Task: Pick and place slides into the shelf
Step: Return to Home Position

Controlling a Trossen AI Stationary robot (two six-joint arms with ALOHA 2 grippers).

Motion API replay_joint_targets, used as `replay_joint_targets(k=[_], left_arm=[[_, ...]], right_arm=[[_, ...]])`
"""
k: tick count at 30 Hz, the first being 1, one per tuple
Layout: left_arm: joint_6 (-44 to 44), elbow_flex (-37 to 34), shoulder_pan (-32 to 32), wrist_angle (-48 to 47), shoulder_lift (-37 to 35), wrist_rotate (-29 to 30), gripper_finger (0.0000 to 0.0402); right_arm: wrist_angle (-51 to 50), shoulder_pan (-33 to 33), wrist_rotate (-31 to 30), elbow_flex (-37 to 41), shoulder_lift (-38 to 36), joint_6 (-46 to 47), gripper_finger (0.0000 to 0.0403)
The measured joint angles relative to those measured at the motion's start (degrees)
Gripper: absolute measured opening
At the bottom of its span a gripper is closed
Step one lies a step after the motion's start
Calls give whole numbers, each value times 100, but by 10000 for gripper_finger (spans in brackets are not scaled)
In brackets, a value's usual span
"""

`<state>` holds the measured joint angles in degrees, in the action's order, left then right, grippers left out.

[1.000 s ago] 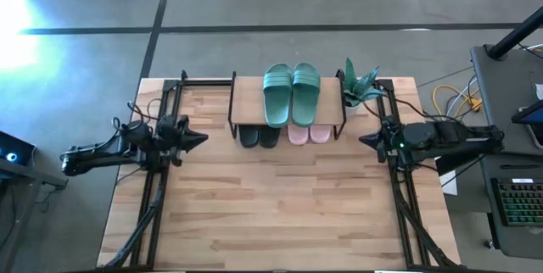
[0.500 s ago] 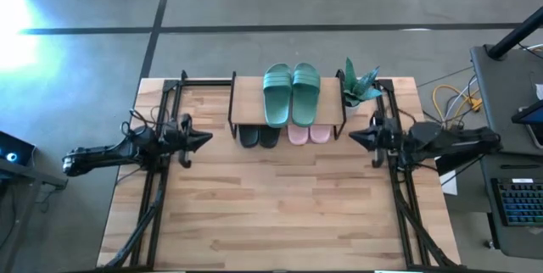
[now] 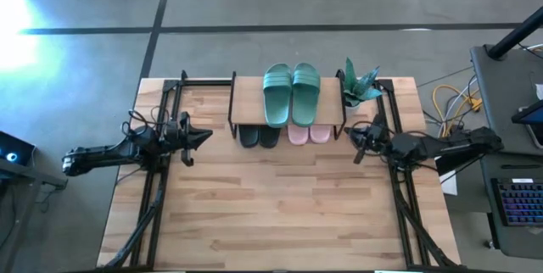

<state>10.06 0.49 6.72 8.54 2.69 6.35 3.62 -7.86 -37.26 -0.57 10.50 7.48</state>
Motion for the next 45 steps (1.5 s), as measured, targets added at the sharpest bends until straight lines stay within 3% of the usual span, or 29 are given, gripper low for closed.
replay_joint_targets(k=[10, 45], left_arm=[[1, -2, 2, 9, 127, -2, 3], [1, -11, 0, -4, 143, -9, 3]], right_arm=[[138, 0, 9, -101, 434, 437, 9], [60, 0, 11, -103, 418, 453, 9]])
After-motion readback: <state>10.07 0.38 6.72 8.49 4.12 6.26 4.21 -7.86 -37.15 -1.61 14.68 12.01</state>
